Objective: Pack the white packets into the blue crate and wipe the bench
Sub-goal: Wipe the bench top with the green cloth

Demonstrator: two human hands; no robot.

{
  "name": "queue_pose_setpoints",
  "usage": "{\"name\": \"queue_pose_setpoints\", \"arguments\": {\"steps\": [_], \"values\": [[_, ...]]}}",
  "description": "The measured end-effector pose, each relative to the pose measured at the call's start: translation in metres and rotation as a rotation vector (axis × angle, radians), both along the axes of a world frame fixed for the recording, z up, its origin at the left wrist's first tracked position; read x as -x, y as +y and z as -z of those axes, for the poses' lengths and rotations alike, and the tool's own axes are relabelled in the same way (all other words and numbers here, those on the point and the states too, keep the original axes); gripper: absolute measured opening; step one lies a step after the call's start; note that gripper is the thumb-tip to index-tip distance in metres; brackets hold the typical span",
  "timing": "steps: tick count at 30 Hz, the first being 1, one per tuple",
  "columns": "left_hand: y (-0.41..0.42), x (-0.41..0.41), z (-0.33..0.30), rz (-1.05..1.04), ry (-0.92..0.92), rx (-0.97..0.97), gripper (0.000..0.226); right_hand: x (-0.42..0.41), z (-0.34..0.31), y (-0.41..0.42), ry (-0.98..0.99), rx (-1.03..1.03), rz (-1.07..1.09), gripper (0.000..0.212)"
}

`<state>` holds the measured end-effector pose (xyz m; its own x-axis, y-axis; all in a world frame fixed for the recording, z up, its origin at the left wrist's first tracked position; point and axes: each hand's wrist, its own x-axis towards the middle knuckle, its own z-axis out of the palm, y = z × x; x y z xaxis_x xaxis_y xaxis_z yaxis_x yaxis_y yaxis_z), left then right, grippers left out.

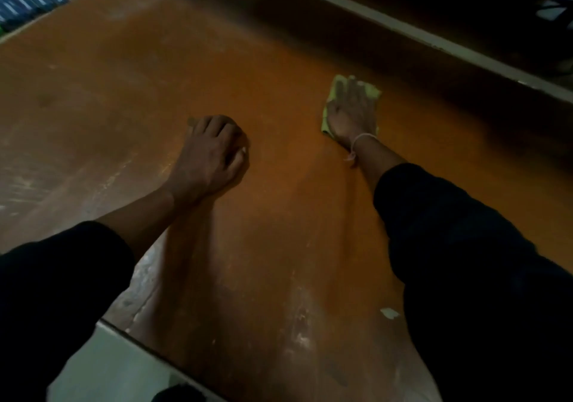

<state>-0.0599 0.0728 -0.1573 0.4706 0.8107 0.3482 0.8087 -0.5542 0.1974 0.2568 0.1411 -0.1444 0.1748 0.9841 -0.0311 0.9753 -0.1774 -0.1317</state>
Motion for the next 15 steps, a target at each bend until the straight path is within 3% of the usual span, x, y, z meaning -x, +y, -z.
{"name": "queue_pose_setpoints", "arguments": {"steps": [2,4,6,9,10,15], "values": [[-0.001,0.0,-0.001,-0.003,0.005,0.01,0.037,0.016,0.002,-0.023,-0.001,-0.004,-0.251,0.061],[-0.003,0.0,-0.003,-0.01,0.026,0.032,0.039,0.014,0.003,-0.044,0.001,-0.006,-0.37,0.06],[-0.006,0.0,-0.006,-0.014,0.03,0.058,0.04,0.006,0.003,-0.058,-0.01,-0.02,-0.276,0.061],[-0.008,0.001,-0.008,0.001,0.01,0.071,0.041,0.009,0.004,-0.075,0.008,-0.02,0.088,0.063],[-0.008,0.002,-0.009,-0.001,0.005,0.085,0.042,0.022,0.004,-0.082,0.007,-0.023,0.114,0.064],[-0.009,0.005,-0.008,-0.005,0.019,0.137,0.043,0.073,0.007,-0.133,0.006,-0.049,-0.318,0.06]]}}
